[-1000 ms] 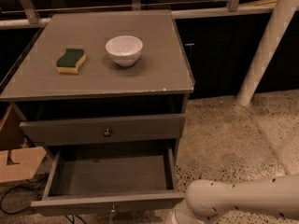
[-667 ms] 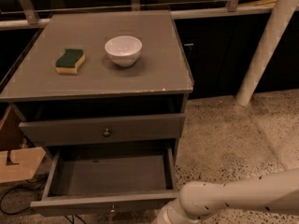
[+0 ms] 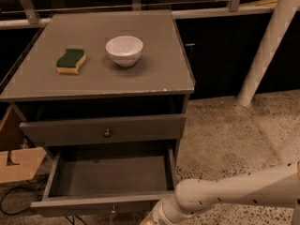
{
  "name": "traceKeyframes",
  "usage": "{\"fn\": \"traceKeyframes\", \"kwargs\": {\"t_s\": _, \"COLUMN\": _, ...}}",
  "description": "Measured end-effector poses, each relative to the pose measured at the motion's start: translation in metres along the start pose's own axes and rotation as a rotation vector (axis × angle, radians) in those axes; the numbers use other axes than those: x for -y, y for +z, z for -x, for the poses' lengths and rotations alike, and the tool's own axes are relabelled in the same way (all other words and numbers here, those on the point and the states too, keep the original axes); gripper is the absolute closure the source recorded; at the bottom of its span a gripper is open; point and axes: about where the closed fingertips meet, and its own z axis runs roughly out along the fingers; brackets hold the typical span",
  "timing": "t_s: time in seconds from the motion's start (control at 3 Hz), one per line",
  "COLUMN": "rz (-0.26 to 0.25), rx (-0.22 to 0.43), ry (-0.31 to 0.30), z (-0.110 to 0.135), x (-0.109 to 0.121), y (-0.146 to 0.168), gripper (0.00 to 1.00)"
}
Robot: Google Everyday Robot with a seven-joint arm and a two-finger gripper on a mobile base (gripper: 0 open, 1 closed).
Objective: Close middle drawer
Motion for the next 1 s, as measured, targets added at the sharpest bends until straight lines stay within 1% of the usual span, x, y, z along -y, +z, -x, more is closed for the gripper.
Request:
{"fn": "traceKeyframes", "kwargs": {"t_s": 0.33, "rz": -0.021, "rx": 0.009, "ry": -0.041, "z": 0.024, "x": 0.027, "y": 0.009, "gripper": 1.0}}
{"fn": "traceKeyframes", "kwargs": {"t_s": 0.67, "rz": -0.034, "rx": 0.019, "ry": -0.073, "z": 0.041, "x": 0.041, "y": 0.014, "gripper": 1.0}}
{"fn": "traceKeyframes", "kwargs": {"t_s": 1.0, "rz": -0.047, "rx": 0.025, "ry": -0.104, "z": 0.05, "x": 0.048, "y": 0.021, "gripper": 1.0}}
